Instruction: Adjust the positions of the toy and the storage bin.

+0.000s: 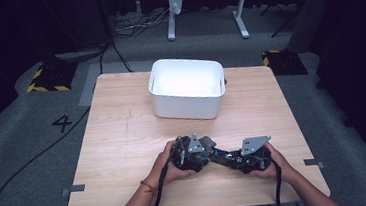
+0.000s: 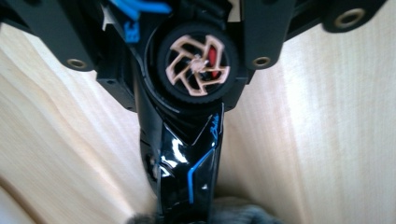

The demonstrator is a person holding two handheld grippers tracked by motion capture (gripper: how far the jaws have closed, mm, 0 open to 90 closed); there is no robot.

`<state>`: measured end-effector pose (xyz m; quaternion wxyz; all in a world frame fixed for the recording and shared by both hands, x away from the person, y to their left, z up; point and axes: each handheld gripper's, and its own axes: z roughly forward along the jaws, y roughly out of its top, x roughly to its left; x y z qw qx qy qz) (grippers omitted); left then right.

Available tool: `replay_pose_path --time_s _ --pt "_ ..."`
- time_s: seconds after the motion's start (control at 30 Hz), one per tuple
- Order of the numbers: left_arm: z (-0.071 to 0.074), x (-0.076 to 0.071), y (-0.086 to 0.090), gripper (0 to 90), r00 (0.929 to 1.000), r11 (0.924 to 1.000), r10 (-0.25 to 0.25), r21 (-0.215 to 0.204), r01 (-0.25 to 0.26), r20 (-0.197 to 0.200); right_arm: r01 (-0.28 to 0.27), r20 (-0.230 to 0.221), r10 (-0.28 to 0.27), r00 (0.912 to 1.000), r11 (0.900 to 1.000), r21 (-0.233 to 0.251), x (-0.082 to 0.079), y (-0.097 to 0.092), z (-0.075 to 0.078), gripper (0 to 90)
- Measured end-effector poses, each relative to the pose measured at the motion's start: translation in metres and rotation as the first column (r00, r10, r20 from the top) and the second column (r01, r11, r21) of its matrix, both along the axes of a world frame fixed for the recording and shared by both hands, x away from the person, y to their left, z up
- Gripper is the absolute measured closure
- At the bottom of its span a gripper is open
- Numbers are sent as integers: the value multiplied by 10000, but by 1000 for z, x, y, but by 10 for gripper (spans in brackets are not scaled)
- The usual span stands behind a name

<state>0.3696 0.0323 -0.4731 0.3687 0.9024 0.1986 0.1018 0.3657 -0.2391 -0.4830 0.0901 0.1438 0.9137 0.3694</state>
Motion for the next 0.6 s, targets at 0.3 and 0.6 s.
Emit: replay_pose_path --time_s 0.3,0.6 --pt "6 -16 37 170 9954 9954 955 -109 -955 41 300 -34 -299 9995 9991 287 1 -5 -3 575" --pt "-19 -9 41 343 9876 9907 1336 387 -1308 -819 530 -82 -528 9986 9980 332 1 -11 -1 409"
